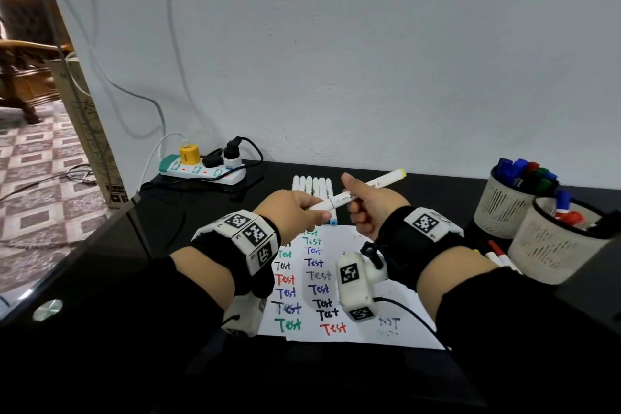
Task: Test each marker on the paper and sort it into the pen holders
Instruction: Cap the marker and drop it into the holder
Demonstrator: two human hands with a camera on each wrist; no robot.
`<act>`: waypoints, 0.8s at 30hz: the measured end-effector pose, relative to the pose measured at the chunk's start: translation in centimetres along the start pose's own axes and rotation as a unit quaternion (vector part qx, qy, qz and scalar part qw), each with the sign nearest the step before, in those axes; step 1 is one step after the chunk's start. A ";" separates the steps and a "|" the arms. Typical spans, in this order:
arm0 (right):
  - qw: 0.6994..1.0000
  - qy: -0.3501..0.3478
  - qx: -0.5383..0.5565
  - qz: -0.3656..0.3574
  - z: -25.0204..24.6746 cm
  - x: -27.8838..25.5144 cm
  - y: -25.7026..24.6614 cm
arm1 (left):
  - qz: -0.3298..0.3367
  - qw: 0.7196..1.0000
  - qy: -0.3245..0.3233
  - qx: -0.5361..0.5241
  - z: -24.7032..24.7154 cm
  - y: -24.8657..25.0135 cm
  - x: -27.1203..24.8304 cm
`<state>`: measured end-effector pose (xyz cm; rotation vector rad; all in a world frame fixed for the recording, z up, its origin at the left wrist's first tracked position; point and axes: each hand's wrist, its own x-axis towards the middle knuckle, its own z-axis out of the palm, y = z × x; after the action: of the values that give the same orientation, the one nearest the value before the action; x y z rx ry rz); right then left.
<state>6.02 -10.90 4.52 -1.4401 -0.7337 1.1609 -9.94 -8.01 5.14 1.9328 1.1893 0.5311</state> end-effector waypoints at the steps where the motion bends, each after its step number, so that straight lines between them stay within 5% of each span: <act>1: 1.000 0.000 -0.009 -0.007 0.3 0.0 0.0 | 0.001 1.000 -0.002 0.001 0.0 0.1 0.1; 15: 0.996 0.022 0.035 -0.073 0.4 -0.4 -0.6 | 0.020 0.993 -0.092 -0.077 -0.2 1.0 1.4; 21: 0.997 0.062 -0.004 -0.047 0.7 0.1 -0.5 | 0.021 0.999 -0.017 -0.036 0.7 0.0 2.2; 24: 0.997 0.048 0.022 -0.052 0.7 0.7 -0.5 | 0.018 0.994 -0.058 -0.088 0.3 -0.4 2.3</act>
<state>5.74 -9.88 4.88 -1.3933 -0.7038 1.0156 -8.85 -6.02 4.56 1.8118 1.0018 0.5187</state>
